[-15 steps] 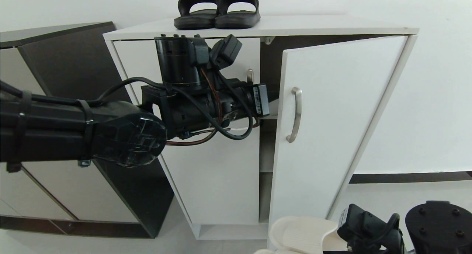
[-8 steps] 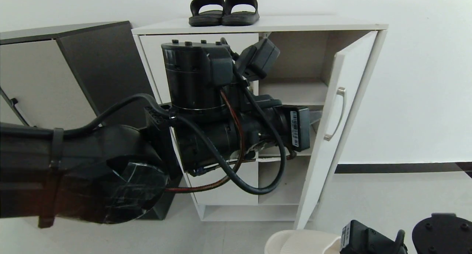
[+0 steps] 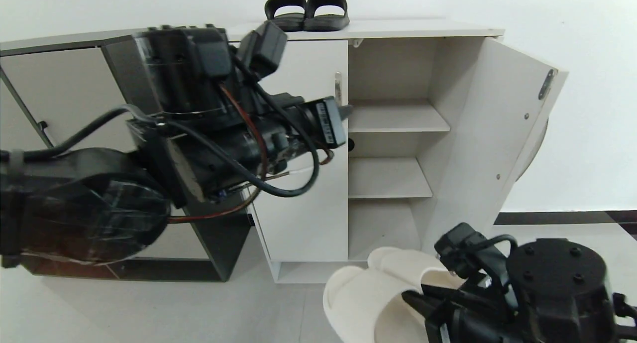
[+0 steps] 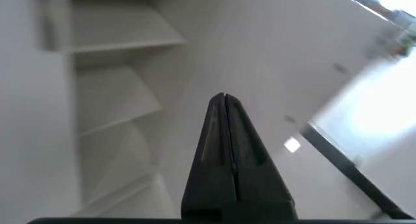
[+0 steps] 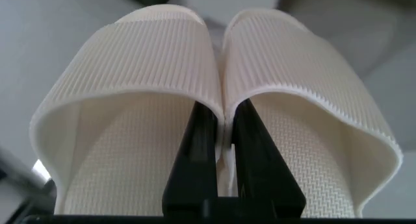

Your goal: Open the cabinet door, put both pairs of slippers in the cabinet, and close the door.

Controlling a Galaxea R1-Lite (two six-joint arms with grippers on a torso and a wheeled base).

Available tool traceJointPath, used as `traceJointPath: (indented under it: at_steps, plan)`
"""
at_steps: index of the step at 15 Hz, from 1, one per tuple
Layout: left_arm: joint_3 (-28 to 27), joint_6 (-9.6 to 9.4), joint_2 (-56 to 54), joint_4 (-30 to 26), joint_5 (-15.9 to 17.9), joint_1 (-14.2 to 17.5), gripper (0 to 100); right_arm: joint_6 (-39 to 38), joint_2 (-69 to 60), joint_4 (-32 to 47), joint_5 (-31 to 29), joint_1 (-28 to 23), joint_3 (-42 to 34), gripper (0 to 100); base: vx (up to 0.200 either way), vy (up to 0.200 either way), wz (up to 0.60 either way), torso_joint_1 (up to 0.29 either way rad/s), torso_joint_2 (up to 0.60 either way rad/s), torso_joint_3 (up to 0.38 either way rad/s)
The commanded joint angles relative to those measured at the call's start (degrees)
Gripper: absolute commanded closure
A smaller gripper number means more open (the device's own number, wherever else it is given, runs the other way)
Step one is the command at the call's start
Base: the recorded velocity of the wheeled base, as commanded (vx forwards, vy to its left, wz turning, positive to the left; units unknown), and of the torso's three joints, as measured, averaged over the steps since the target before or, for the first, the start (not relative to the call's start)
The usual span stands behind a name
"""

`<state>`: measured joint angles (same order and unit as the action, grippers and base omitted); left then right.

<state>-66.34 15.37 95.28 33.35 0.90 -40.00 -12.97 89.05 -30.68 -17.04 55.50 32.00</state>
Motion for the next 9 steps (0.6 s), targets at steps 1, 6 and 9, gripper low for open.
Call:
traceJointPath:
  at_steps: [1,6,9]
  plan:
    - [7.0,-1.84,-11.1,-2.6,-5.6,5.2,100,-2.4,9.1,0.0,-7.9,-4.9,7.5,100,0.0,0.0,0.0,0.0,0.0,0.0]
    - [28.9,-9.04,-30.4,-8.4,-23.0,14.9,100,-2.1,16.2,-5.2,-15.7,-10.5,12.6,100,0.0,0.0,0.0,0.0,0.0,0.0]
    - [40.9,-9.04,-41.0,-8.6,-23.1,26.7,100,-1.9,16.4,-5.3,-17.3,-12.6,12.8,100,0.0,0.0,0.0,0.0,0.0,0.0]
